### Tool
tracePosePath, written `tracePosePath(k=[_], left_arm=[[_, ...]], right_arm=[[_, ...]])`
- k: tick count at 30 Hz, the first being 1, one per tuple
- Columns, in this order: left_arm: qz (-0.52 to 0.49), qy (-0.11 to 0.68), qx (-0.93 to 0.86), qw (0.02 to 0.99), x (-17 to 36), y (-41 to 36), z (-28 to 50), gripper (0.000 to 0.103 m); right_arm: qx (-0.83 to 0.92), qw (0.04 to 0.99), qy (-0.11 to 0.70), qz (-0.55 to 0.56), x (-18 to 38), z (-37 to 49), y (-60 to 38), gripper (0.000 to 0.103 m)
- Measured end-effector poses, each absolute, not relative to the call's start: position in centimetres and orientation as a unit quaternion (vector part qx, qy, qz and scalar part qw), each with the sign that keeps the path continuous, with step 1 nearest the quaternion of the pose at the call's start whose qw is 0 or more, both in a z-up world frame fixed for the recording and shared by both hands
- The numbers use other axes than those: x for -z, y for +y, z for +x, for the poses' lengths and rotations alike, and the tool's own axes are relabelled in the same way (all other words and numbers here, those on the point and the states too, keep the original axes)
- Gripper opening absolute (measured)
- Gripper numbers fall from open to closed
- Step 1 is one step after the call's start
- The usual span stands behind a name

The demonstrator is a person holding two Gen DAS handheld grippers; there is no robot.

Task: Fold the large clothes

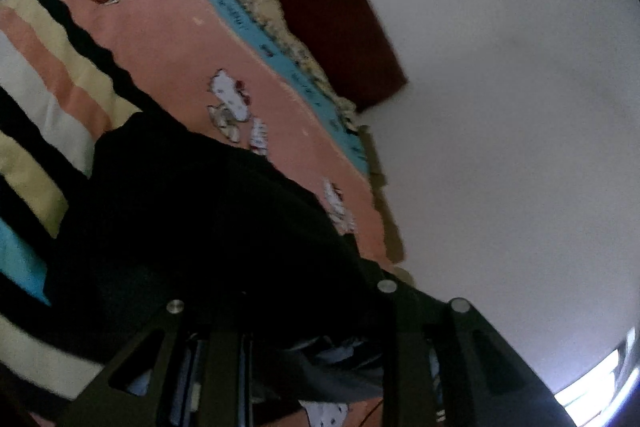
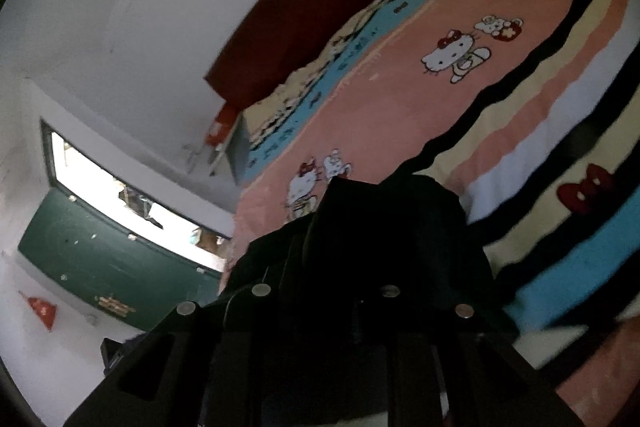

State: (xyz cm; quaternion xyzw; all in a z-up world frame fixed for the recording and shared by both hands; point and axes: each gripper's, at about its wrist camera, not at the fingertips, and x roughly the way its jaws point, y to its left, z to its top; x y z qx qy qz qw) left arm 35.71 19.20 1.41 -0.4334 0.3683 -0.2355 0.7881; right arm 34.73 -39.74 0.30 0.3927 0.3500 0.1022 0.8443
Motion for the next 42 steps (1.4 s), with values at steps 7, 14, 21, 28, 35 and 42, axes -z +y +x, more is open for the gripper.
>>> tracePosePath(k=[7,14,21,28,35,42], left_arm=[[-0.424,0.408,0.199,0.784,2.8,18.2,44.0,0.031],[-0.454,0.430,0.192,0.757,9.4,17.6,50.7,0.036],[-0.472,0.413,0.204,0.752,10.3,17.6,51.4,0.046],[-0.489,0.352,0.202,0.772,6.8,20.1,49.4,0.066],[-0.386,0.351,0.171,0.836,1.1,20.8,46.0,0.067],[-0.264,0.382,0.182,0.867,-0.4,15.4,40.8,0.067]], right_arm=[[-0.072,0.846,0.367,0.380,3.1,41.8,-39.0,0.024],[-0.032,0.851,0.382,0.359,7.7,47.2,-39.3,0.044],[-0.025,0.845,0.394,0.361,10.1,49.1,-39.4,0.055],[-0.017,0.850,0.385,0.360,9.8,47.8,-39.6,0.057],[-0.007,0.878,0.346,0.329,5.8,45.0,-39.9,0.057],[-0.021,0.916,0.322,0.238,1.3,39.9,-37.0,0.057]])
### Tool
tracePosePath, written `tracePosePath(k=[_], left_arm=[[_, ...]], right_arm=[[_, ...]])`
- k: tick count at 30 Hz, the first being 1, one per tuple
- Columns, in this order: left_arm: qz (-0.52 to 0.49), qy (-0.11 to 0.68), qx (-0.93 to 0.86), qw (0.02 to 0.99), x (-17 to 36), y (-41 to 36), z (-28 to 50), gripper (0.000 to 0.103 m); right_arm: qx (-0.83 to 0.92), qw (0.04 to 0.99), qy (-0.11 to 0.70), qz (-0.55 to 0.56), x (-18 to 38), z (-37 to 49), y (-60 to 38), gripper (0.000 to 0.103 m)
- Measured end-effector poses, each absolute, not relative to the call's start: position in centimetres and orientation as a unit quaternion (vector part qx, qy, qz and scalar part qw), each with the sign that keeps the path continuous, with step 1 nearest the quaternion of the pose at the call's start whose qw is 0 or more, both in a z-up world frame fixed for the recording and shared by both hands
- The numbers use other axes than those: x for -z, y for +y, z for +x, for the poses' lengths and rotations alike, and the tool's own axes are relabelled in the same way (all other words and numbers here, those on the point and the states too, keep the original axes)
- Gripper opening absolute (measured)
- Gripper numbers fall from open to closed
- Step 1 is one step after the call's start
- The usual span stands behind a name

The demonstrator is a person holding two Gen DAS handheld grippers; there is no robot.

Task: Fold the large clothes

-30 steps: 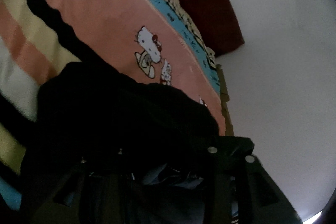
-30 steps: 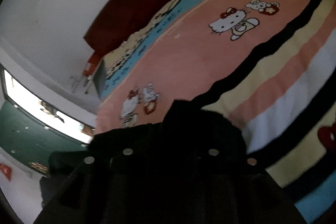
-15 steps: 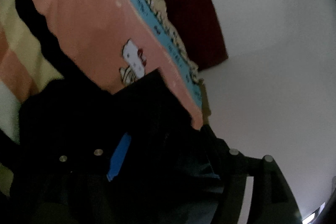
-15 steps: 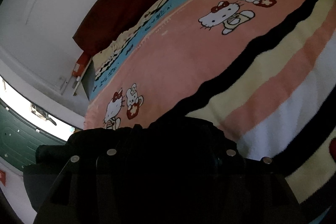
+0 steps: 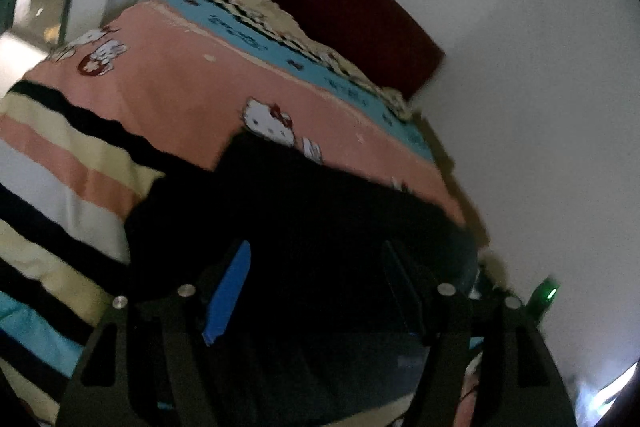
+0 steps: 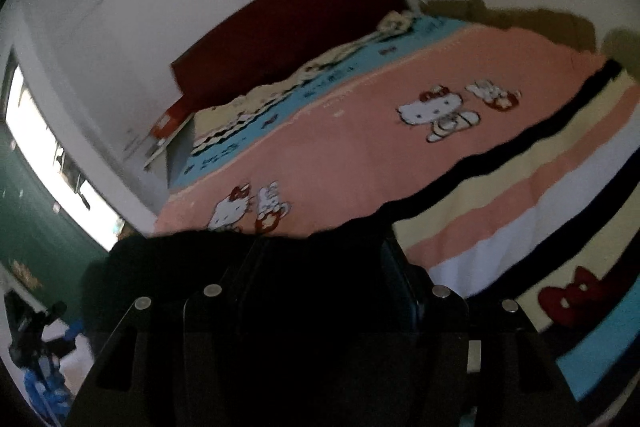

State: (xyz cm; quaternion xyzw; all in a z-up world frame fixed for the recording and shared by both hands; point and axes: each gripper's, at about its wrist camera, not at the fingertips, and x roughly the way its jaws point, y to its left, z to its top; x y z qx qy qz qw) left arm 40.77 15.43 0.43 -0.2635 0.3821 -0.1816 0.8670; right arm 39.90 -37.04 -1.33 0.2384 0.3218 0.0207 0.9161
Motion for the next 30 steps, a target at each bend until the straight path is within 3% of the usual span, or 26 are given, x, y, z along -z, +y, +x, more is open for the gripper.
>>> tracePosePath(k=[12,23,30], left_arm=[[-0.112,0.395,0.229,0.882,1.2,3.2,38.8,0.067],[-0.041,0.446,0.160,0.880,2.9,-1.1,50.3,0.068],[-0.025,0.475,0.138,0.869,5.7,-1.7,56.6,0.080]], right_arm=[[-0.109,0.924,0.351,0.102,2.3,36.7,-27.4,0.057],[-0.089,0.907,0.409,0.045,4.0,46.6,-25.7,0.059],[-0.077,0.885,0.450,0.086,6.5,52.5,-27.3,0.069]])
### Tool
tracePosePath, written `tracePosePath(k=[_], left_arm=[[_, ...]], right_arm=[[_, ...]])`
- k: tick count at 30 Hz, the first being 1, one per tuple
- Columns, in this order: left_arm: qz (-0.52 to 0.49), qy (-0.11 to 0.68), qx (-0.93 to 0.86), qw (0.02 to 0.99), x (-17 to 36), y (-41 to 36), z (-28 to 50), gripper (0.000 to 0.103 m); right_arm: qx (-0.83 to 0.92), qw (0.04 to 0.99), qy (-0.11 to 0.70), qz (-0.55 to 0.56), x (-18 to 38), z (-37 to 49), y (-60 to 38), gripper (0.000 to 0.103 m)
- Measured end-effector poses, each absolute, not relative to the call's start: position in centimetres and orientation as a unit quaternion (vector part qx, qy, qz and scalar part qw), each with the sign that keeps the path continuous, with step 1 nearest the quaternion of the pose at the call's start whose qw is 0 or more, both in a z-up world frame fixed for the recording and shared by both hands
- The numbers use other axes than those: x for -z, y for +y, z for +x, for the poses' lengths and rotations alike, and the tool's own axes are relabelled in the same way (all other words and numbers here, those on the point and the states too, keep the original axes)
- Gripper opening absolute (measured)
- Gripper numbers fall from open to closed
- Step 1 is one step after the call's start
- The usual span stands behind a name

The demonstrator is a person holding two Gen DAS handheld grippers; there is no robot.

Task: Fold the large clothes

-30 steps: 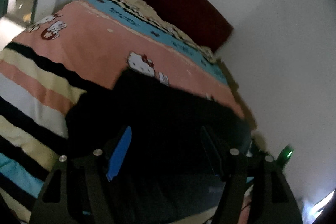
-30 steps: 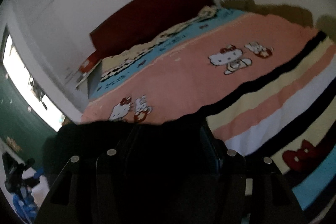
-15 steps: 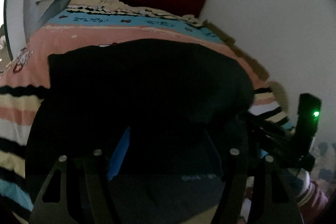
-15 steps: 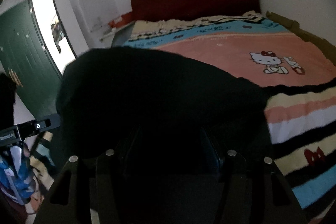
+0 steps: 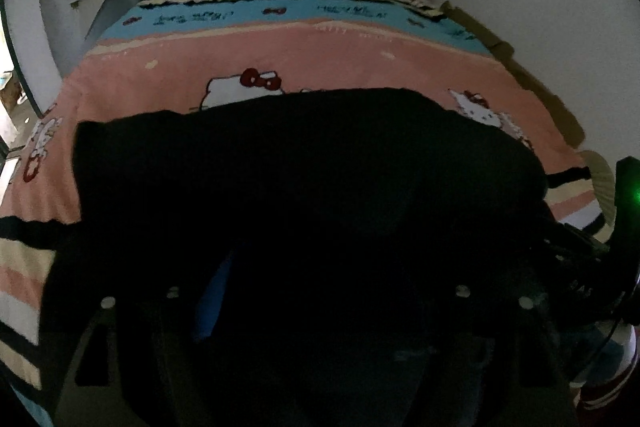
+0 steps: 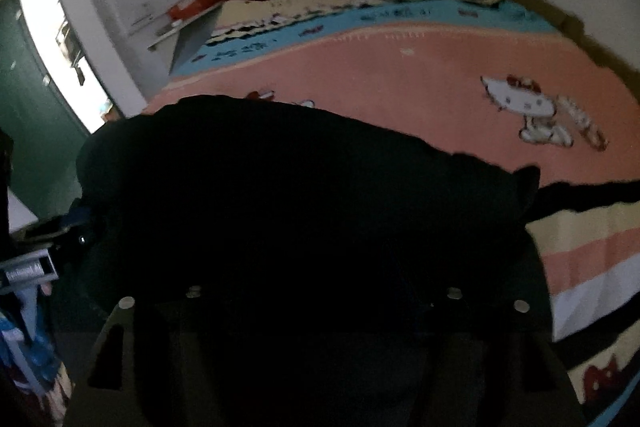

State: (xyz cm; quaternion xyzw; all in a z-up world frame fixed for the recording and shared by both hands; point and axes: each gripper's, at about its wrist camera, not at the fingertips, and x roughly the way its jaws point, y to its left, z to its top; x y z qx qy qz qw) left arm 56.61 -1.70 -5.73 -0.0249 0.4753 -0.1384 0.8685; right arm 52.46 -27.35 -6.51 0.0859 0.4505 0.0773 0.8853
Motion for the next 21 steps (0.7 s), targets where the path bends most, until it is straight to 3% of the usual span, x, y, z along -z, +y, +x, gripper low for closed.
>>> tracePosePath(k=[2,13,18,21], left_arm=[[-0.025,0.483,0.137,0.864,6.7,-1.8,58.1,0.081],[-0.016,0.484,0.120,0.866,9.1,-2.8,60.9,0.084],[-0.008,0.487,0.121,0.865,7.1,-2.0,59.8,0.084],[-0.024,0.464,0.118,0.877,4.9,0.0,59.0,0.084]], right_arm=[[-0.075,0.878,0.461,0.103,7.5,53.9,-28.0,0.073],[-0.073,0.869,0.473,0.126,10.6,57.1,-29.2,0.076],[-0.057,0.859,0.496,0.114,9.5,56.8,-28.7,0.078],[-0.051,0.874,0.475,0.085,7.0,55.2,-27.8,0.073]])
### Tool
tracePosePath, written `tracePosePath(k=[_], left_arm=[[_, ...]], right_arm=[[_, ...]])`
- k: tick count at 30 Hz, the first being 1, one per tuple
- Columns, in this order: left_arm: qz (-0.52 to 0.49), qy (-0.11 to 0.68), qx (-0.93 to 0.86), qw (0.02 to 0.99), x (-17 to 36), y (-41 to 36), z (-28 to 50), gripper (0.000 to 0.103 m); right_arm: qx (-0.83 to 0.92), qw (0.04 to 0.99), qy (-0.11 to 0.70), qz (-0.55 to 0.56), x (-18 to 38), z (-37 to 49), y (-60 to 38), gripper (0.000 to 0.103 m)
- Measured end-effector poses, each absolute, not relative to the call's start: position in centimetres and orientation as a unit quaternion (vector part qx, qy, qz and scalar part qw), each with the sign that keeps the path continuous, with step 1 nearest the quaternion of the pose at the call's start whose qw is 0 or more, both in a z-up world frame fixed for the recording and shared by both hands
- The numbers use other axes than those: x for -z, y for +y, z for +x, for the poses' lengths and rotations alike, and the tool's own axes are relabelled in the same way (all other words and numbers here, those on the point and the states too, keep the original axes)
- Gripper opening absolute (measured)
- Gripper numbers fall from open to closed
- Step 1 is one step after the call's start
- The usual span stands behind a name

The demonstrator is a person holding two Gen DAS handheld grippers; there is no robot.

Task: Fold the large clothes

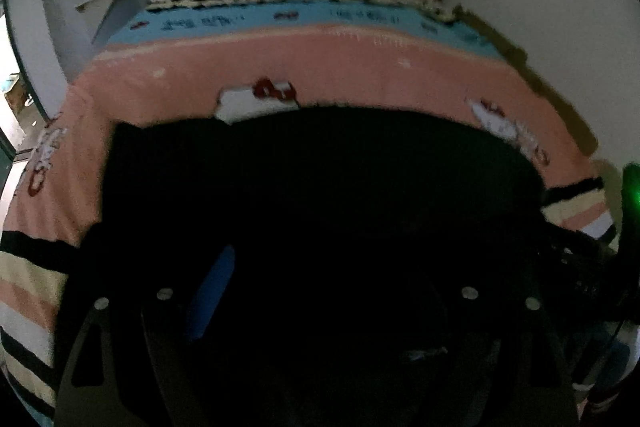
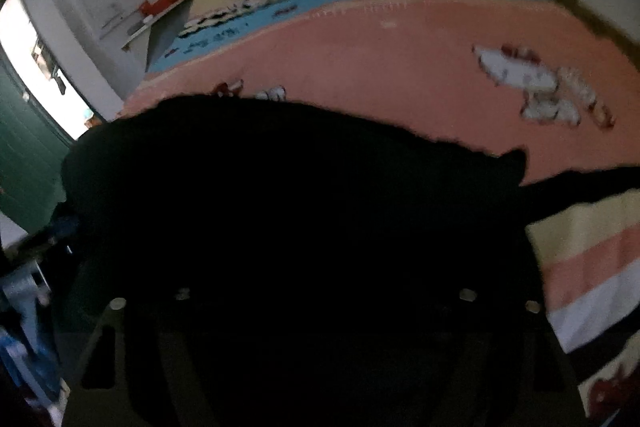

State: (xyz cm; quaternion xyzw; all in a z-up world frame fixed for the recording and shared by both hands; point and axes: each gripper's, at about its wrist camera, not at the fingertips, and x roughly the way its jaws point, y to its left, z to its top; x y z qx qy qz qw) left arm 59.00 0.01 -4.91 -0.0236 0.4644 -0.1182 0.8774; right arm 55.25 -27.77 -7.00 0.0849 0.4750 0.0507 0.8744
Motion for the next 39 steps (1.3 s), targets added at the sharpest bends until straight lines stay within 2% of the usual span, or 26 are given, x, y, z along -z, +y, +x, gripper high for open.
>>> tracePosePath(k=[6,9,12,16,26,32,36,39], left_arm=[[-0.013,0.485,0.103,0.868,5.9,1.4,60.0,0.084],[-0.024,0.489,0.106,0.866,7.7,1.9,60.6,0.086],[-0.032,0.483,0.107,0.869,8.3,1.9,60.9,0.087],[-0.037,0.479,0.107,0.870,8.5,1.9,60.9,0.087],[-0.167,0.466,0.147,0.856,8.4,9.0,58.0,0.087],[-0.093,0.481,0.078,0.868,7.7,8.7,56.3,0.087],[-0.059,0.421,0.060,0.903,5.7,8.0,53.3,0.087],[-0.052,0.403,0.060,0.912,6.3,7.1,51.9,0.087]], right_arm=[[-0.097,0.890,0.442,0.058,4.5,54.4,-23.4,0.073],[-0.098,0.890,0.443,0.050,5.9,55.3,-22.4,0.073],[-0.096,0.886,0.446,0.081,7.4,56.2,-23.4,0.079],[-0.093,0.886,0.447,0.082,7.9,57.1,-23.5,0.082],[-0.088,0.881,0.443,0.138,9.1,54.6,-28.9,0.082],[-0.017,0.884,0.451,0.121,10.0,52.6,-32.7,0.082],[0.013,0.896,0.439,0.072,8.2,50.7,-32.7,0.081],[-0.030,0.911,0.406,0.069,7.0,48.8,-31.1,0.081]])
